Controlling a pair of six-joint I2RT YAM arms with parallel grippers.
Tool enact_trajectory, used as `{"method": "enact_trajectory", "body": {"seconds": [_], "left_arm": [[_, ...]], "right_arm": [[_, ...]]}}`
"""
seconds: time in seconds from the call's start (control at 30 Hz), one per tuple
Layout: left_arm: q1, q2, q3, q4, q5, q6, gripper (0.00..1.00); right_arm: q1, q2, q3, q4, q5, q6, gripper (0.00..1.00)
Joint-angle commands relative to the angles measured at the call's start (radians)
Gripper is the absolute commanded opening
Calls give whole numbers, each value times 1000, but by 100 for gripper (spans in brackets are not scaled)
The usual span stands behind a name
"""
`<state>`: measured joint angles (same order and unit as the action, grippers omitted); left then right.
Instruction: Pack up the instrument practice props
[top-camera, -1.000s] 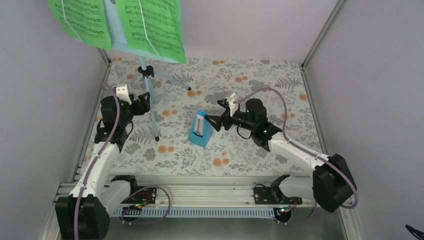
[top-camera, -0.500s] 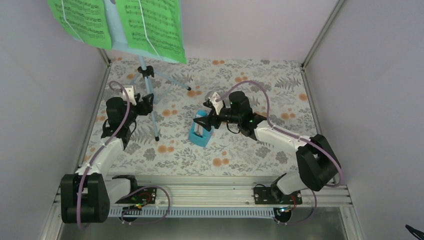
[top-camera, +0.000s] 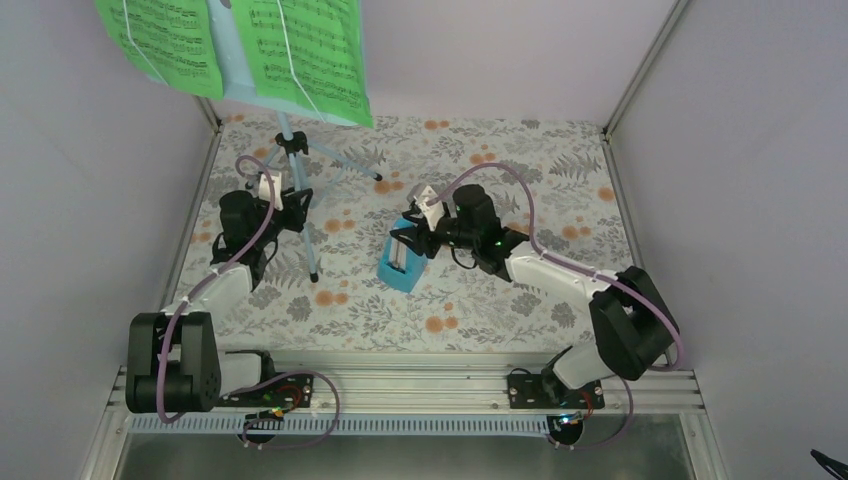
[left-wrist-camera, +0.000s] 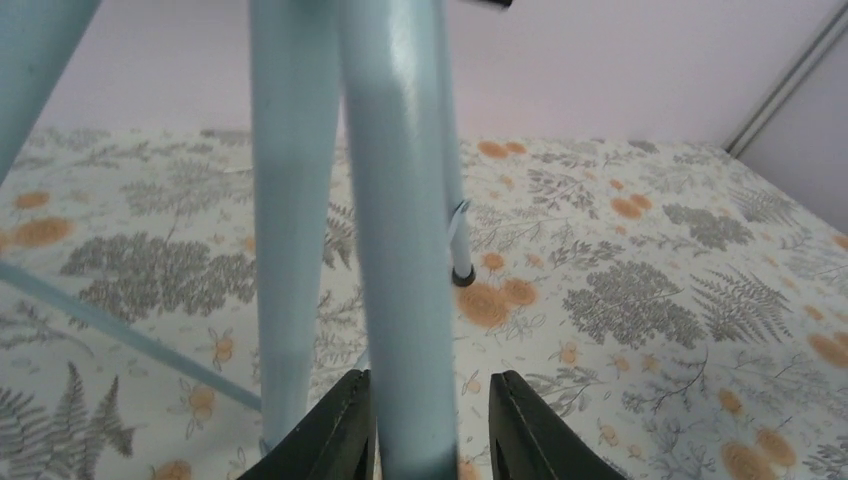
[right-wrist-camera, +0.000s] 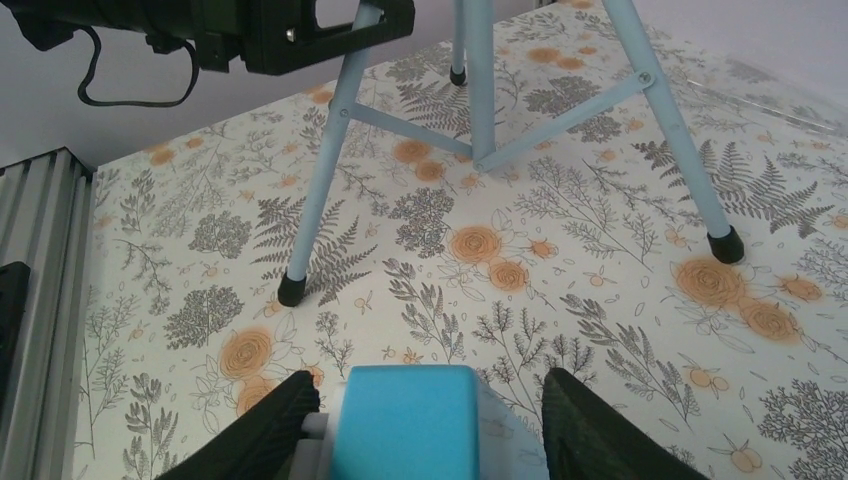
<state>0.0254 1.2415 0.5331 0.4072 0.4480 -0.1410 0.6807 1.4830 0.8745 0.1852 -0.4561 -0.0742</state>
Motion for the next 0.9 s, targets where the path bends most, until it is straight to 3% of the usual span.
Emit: {"method": "enact_trajectory", "body": {"seconds": [0.0,0.17,0.5,0.87], "left_arm": [[1,4,-8,119,86,31,26],[-1,26,-15,148,127,38,3],[-80,93,-1,233,209,15,2],[-272,293,195,287,186,6,2]], "right_arm": [[7,-55,-25,1,48,1,50],[6,-118,-72,8,100,22,44],[5,-286,-170,-75,352,96,42],[3,-390,-225,-9,205,151,64]]}}
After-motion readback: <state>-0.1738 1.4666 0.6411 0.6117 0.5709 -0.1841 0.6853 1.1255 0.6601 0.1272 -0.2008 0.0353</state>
